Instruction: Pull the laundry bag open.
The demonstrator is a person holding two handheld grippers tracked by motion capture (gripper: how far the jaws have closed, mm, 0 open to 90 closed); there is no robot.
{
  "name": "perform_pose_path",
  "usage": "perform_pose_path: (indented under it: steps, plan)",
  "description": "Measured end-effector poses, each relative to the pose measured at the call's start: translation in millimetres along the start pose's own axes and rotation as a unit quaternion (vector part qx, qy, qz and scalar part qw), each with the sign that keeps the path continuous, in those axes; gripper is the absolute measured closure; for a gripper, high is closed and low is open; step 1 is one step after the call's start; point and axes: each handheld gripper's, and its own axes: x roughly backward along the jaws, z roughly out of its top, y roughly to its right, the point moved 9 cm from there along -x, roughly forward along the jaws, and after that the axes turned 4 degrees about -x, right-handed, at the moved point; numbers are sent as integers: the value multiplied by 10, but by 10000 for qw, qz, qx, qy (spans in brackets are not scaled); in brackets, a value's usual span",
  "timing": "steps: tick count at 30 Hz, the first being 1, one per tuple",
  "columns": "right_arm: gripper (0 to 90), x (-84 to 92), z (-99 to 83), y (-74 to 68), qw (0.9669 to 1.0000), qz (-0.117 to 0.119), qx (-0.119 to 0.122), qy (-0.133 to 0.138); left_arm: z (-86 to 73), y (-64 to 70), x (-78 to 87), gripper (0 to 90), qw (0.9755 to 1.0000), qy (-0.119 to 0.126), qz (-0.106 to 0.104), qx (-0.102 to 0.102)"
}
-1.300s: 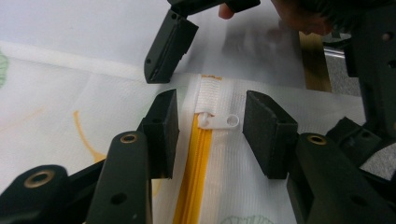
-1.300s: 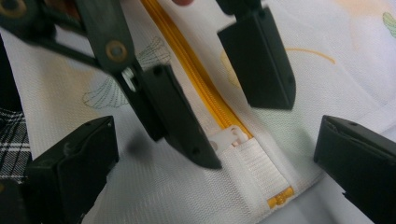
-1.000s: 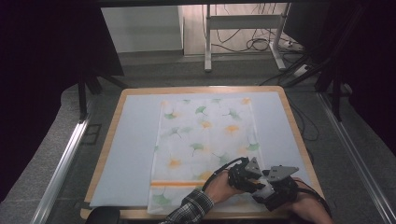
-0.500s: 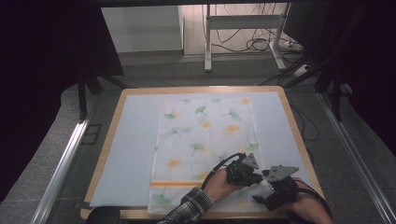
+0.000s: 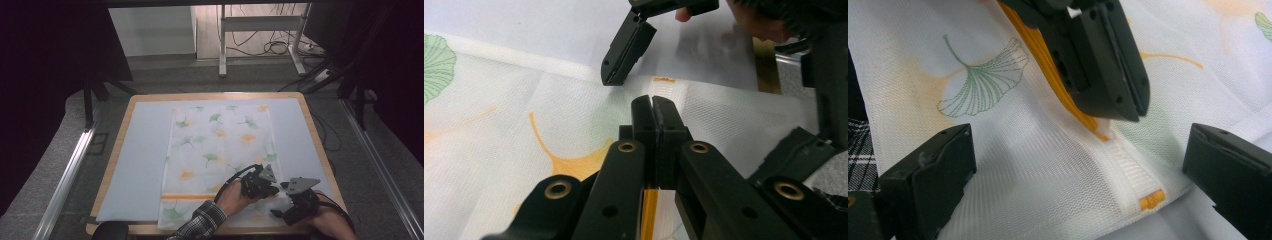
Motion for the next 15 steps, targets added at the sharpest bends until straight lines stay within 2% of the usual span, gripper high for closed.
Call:
perform_pose_path:
  steps: [3,10,15]
  plan:
    - [45,13,7,13,10000,-52,-46,-21,-14,0,9,900,10000,7,9,9]
    - [59,19,8,16,9999,-85,-64,-45,-32,1,34,900,10000,-1,20,20]
    - [122,47,9,33,9999,-117,-96,-56,-46,8,54,900,10000,24,41,18]
